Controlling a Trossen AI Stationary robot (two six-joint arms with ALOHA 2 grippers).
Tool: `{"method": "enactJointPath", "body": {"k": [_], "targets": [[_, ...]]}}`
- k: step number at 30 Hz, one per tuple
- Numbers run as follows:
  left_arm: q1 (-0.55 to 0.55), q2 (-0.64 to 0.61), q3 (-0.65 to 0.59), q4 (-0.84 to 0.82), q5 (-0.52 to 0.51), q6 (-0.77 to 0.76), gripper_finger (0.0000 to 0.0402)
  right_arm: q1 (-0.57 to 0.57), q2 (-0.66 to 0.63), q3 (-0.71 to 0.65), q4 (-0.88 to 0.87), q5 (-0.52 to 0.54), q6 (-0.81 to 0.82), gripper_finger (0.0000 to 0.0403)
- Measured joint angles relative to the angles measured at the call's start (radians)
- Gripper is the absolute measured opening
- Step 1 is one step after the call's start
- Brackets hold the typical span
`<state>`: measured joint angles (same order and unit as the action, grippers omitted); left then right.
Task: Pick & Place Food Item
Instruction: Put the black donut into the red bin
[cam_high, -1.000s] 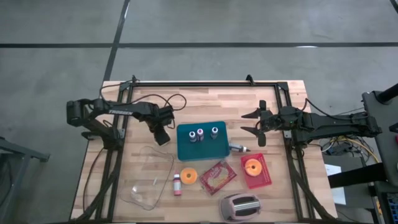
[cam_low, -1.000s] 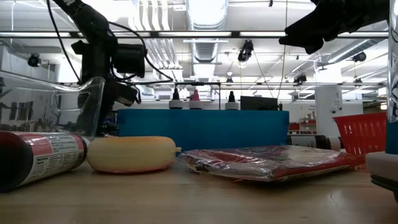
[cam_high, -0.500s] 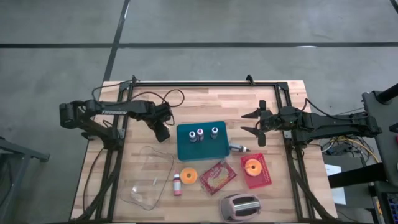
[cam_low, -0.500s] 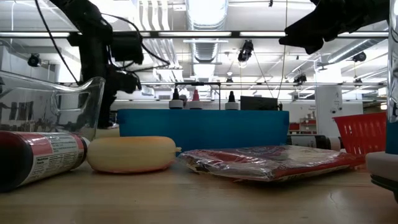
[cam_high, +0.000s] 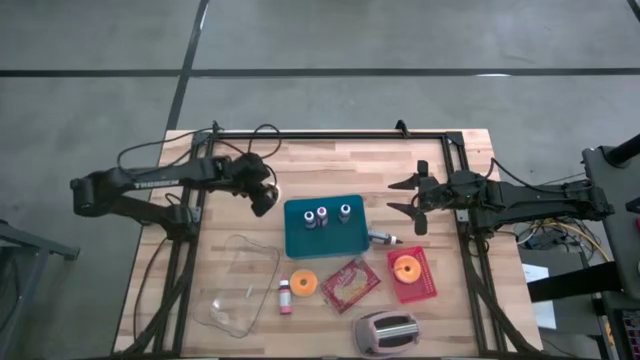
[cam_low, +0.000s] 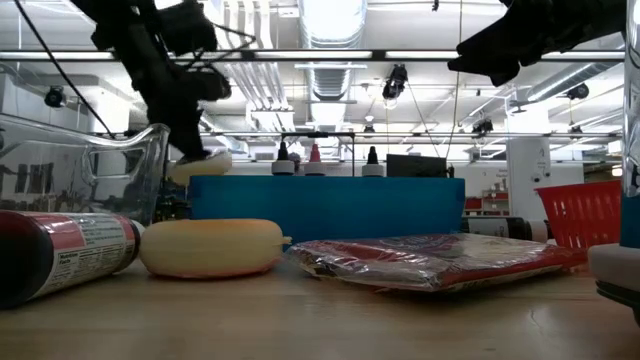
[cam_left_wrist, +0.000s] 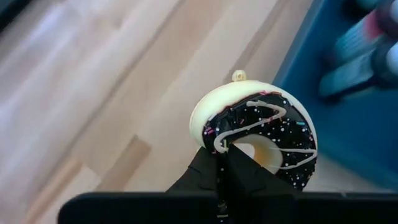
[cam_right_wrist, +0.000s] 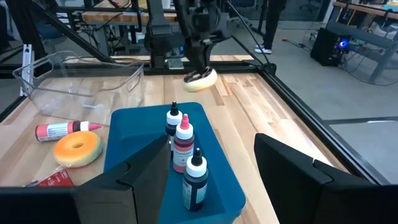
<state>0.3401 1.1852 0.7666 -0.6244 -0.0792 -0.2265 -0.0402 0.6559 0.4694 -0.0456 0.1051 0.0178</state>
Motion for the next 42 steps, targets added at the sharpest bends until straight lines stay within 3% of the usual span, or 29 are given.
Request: {"method": "enactJointPath", "body": {"k": [15,26,33,42], "targets": [[-0.001,-0.068,0.000,0.334,-0.023,0.169,0.0002,0.000,0.000,-0.001,0.050,0.012,-0.011,0.0226],[-0.003,-0.053,-0.027,0.752,0.032,0.283,0.0001,-0.004,0.000,-0.063,0.282,0.029,-0.076,0.0226],[-0.003,0.034,-0.067,1.006,0.111,0.309,0.0001,-0.047,0.020,-0.068,0.320,0.035,-0.074,0.0226],[-0.003,0.221,-0.059,1.299,0.176,0.344,0.0001,-0.103,0.136,-0.068,0.405,0.035,-0.073,0.0226]]}}
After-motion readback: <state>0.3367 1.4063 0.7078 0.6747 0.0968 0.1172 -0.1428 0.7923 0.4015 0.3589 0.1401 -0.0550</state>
